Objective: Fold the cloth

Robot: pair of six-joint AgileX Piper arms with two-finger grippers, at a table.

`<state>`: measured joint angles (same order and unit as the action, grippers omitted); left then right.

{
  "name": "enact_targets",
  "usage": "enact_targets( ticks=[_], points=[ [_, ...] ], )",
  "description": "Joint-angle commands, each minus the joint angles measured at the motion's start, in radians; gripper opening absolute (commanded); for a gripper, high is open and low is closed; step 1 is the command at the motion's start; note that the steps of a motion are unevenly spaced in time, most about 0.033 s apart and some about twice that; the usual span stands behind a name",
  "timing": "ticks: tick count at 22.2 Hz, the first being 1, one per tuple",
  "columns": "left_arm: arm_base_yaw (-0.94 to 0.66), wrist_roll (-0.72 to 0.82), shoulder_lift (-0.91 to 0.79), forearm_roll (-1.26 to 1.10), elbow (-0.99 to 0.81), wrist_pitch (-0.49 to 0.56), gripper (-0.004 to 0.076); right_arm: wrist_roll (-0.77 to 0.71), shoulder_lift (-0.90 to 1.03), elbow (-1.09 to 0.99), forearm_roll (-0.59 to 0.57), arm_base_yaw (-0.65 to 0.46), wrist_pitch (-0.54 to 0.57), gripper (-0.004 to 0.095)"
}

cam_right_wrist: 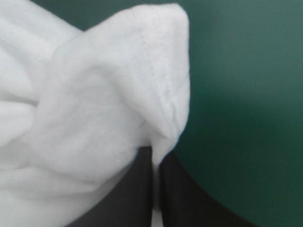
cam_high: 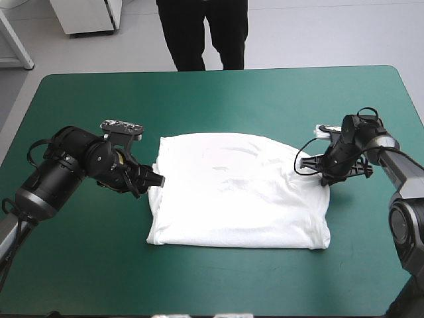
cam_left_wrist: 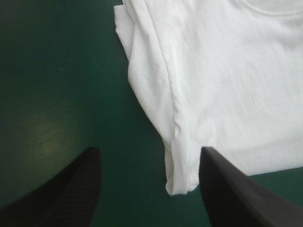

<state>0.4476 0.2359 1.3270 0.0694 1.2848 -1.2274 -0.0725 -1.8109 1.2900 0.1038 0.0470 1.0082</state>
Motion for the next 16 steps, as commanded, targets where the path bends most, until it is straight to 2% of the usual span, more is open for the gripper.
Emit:
enact_targets(
  ticks=[1, 5, 9, 11, 16],
  points=[
    [0.007, 0.005, -0.026, 0.001, 0.032, 0.037, 0.0437, 0.035, 0.068, 0.011, 0.031, -0.005, 0.025, -0.0017],
    [0.007, 0.005, -0.026, 0.001, 0.032, 0.045, 0.0437, 0.078, 0.162, 0.011, 0.121, 0.018, 0.054, -0.0017],
    [0.007, 0.005, -0.026, -0.003, 0.032, 0.045, 0.0438, 0.078, 0.219, 0.011, 0.146, 0.123, 0.054, -0.0017],
    [0.007, 0.005, -0.026, -0.006, 0.032, 0.045, 0.0438, 0.078, 0.213, 0.011, 0.166, 0.189, 0.036, -0.0017],
    [0.007, 0.005, -0.026, -0.029, 0.032, 0.045, 0.0438, 0.072, 0.185, 0.011, 0.178, 0.269, -0.029, -0.0017]
  ],
)
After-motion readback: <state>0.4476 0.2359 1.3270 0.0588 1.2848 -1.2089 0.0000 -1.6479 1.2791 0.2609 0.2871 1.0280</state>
